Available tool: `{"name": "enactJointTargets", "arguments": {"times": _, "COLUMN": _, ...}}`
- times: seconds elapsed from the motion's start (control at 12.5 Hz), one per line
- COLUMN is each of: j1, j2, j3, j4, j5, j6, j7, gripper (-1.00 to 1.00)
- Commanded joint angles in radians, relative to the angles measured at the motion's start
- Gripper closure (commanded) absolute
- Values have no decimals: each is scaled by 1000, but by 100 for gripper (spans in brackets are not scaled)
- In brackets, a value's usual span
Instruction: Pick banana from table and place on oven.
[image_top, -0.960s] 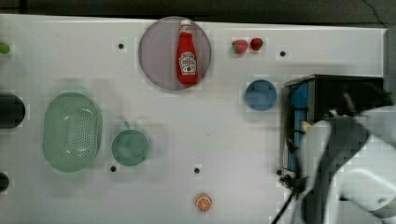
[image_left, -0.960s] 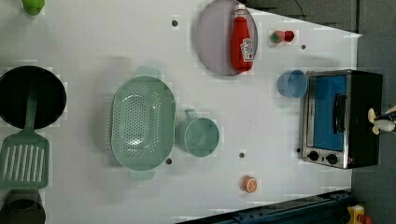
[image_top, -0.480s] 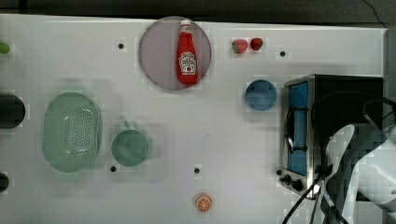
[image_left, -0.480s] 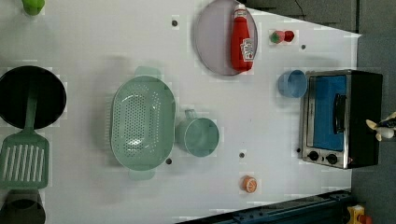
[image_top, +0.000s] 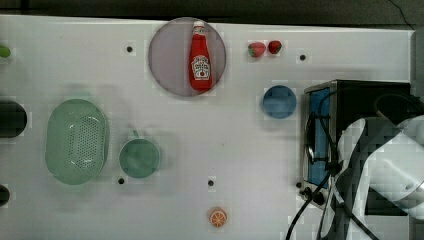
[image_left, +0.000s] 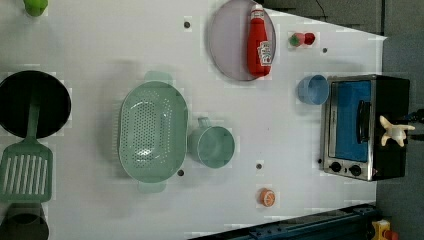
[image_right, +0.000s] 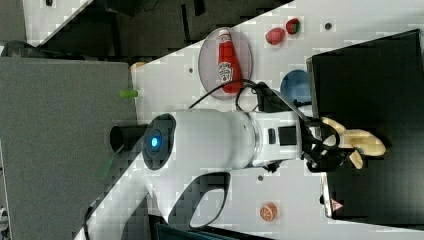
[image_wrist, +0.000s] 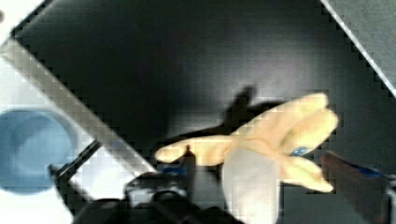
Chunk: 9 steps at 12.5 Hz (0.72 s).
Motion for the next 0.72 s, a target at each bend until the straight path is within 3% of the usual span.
{"name": "enactJointTargets", "arguments": {"times": 0.08, "j1": 7, "j2": -90, "j3": -2, "j4": 94, "j5": -38, "j6": -31, "j7": -106, "gripper": -100}}
{"name": "enactJointTargets", "arguments": {"times": 0.32, "j1": 39, "j2": -185, "j3": 62, "j4": 174, "j5": -38, "j6": -305, "j7": -120, "gripper": -100}}
{"name": "enactJointTargets", "arguments": {"times": 0.48, "j1": 66, "j2": -247, "j3": 145, "j4": 186, "j5": -38, "j6": -413, "j7": 76, "gripper": -100}}
{"name": "enactJointTargets", "arguments": {"times": 0.72, "j1": 92, "j2": -304, "j3": 305, "j4": 176, "j5": -51, "j6": -443, "j7": 418, "gripper": -100}}
